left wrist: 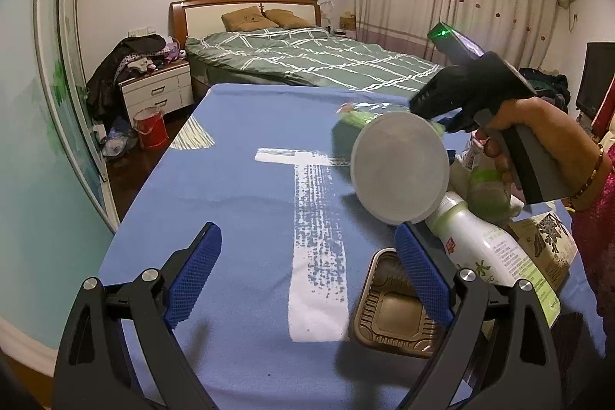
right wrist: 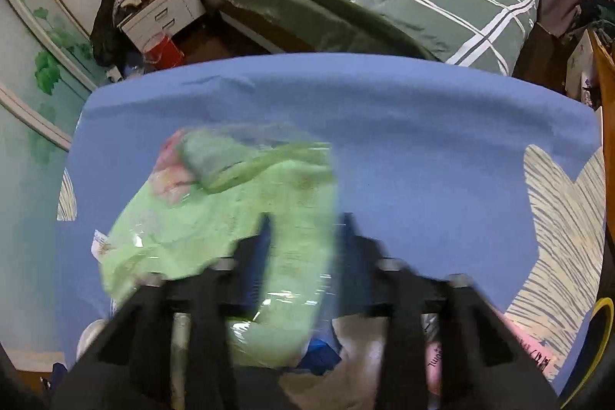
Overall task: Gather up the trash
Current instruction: 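Grasp the clear plastic bag with the right gripper, then carry the plastic bag over the bin and open the right gripper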
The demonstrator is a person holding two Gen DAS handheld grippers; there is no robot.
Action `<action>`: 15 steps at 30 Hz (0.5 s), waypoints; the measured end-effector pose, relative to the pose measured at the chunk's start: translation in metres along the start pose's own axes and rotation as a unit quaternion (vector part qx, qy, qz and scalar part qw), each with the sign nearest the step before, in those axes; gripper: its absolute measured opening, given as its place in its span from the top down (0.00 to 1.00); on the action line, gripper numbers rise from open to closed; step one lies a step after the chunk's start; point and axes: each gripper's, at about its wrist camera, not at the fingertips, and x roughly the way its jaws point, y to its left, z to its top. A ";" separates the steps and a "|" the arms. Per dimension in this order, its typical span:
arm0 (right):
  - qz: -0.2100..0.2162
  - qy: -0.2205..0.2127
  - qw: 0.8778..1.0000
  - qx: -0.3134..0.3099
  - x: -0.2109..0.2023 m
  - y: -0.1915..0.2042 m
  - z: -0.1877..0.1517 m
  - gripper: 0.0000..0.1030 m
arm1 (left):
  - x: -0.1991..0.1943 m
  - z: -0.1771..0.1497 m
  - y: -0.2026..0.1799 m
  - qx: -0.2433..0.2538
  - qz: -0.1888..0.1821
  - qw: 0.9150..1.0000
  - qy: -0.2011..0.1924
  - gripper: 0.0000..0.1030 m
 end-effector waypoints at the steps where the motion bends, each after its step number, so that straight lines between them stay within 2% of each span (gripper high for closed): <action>1: 0.004 0.002 1.000 0.001 0.001 0.000 -0.001 0.93 | 0.000 0.000 0.000 -0.001 -0.001 1.000 0.000 0.12; 9: 0.015 -0.025 1.000 0.009 -0.008 -0.005 -0.006 0.98 | 0.002 0.000 -0.001 -0.004 0.001 1.000 -0.001 0.12; 15: 0.018 -0.077 0.997 0.006 -0.042 -0.012 -0.012 0.99 | 0.002 0.000 -0.002 -0.004 0.003 1.000 0.000 0.12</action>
